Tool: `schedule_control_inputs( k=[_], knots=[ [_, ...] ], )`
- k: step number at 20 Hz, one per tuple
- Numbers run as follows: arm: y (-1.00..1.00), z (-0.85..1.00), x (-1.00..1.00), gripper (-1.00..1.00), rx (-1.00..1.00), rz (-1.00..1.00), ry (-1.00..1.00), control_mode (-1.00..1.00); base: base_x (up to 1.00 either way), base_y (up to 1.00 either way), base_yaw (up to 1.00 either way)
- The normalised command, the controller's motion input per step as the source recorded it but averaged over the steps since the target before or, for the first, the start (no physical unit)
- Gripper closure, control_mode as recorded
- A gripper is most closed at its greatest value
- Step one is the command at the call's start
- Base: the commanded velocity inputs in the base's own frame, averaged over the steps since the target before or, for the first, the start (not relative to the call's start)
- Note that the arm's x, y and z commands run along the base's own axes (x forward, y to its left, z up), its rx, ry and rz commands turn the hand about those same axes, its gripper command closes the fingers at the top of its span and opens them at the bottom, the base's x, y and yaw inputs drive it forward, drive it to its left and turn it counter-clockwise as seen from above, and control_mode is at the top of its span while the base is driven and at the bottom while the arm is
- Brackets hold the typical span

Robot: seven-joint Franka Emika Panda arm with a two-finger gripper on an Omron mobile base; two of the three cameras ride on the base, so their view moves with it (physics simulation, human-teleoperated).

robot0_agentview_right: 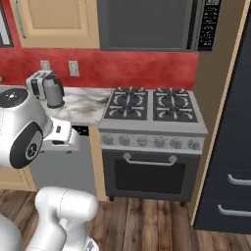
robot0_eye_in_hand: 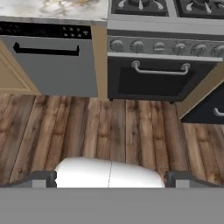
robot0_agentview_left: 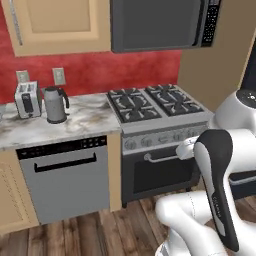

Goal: Navigate to the fridge.

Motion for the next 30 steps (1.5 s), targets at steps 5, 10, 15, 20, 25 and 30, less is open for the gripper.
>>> schedule_control_inputs(
  k=[5, 10, 15, 20, 25, 30],
  knots=[
    [0.0, 0.0, 0.0, -1.0, 0.0, 0.0, 0.0, 1.0, -0.41, -1.0, 0.15],
    [0.0, 0.0, 0.0, -1.0, 0.0, 0.0, 0.0, 1.0, -0.29, -1.0, 0.12],
    [0.0, 0.0, 0.0, -1.0, 0.0, 0.0, 0.0, 1.0, -0.06, -1.0, 0.15],
    [0.0, 0.0, 0.0, -1.0, 0.0, 0.0, 0.0, 1.0, -0.01, -1.0, 0.16],
    [0.0, 0.0, 0.0, -1.0, 0.0, 0.0, 0.0, 1.0, -0.02, -1.0, 0.1],
    [0.0, 0.0, 0.0, -1.0, 0.0, 0.0, 0.0, 1.0, 0.25, -1.0, 0.0]
  ],
)
